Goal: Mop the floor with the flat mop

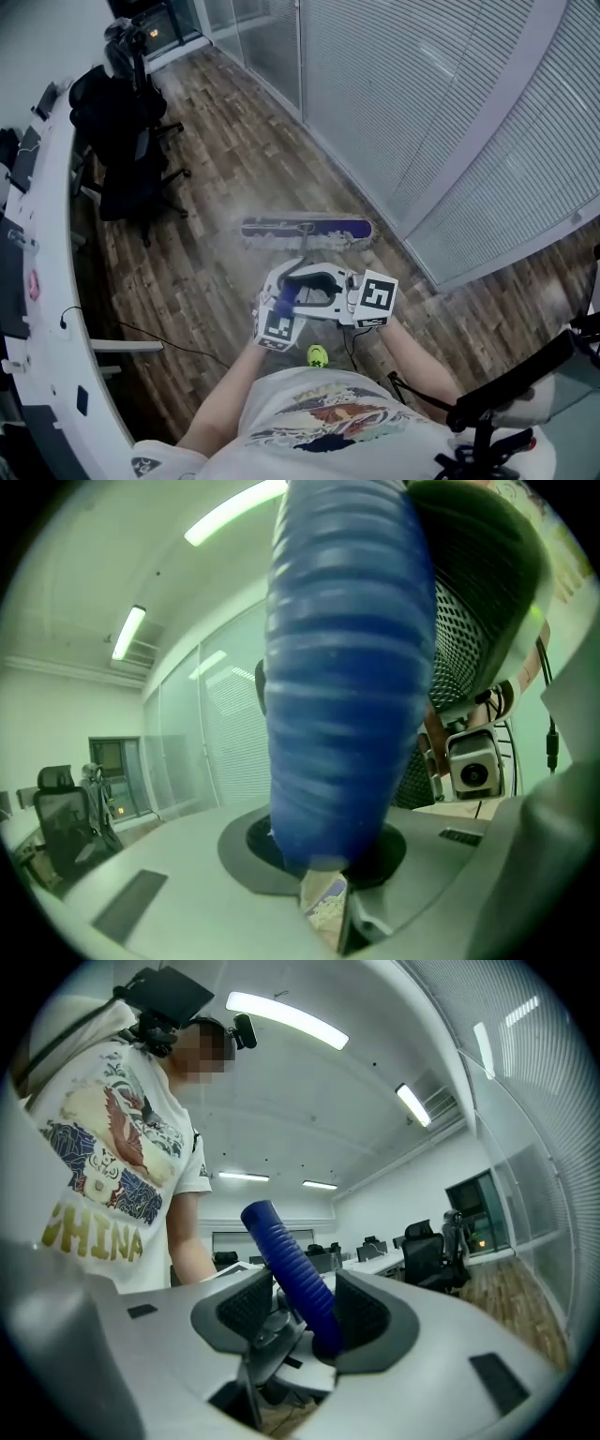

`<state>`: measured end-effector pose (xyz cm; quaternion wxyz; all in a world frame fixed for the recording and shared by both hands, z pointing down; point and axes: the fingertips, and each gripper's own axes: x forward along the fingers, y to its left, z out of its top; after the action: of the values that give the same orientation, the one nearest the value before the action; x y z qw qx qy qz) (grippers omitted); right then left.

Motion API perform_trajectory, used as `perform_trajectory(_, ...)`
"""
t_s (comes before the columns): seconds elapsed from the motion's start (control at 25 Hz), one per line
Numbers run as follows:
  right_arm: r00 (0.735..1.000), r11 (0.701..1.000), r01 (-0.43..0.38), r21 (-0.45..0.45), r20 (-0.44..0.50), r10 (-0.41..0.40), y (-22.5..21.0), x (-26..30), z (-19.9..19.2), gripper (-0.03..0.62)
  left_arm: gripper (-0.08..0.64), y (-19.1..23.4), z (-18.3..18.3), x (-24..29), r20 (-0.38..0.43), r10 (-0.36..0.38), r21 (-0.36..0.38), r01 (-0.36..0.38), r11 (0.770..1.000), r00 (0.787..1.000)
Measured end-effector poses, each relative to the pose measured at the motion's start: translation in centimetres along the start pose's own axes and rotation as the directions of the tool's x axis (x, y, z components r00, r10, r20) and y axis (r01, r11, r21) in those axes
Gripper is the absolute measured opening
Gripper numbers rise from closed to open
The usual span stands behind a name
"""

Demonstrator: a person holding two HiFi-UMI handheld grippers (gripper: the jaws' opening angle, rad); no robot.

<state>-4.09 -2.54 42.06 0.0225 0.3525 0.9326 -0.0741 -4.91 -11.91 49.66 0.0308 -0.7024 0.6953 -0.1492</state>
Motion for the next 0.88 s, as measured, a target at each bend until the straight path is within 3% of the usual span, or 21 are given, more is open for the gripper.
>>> perform_trajectory(0.24, 1.0, 1.0, 0.005, -0.015, -0.024, -0.006, -5.9, -1.3, -1.4, 0.212, 0.054, 2.3, -2.1, 5.7, -0.004, -0.008, 0.016, 0.008, 1.0, 1.0)
perform_trajectory(0.64, 0.991, 0.991, 0.131, -0.025, 0.027, -0.13, -19.9, -1.8, 1.8, 0.212, 0.055, 11.2, -0.8, 16.2, 0.05, -0.092, 0.025, 0.091, 0.996, 0.995)
perform_trajectory(0.88, 0.969, 0.965, 0.248, -0.085, 0.017, -0.248, -23.7, -2.7, 4.0, 0.211, 0.057, 13.2, 1.1, 19.5, 0.098, -0.12, 0.024, 0.118, 0.993, 0.988)
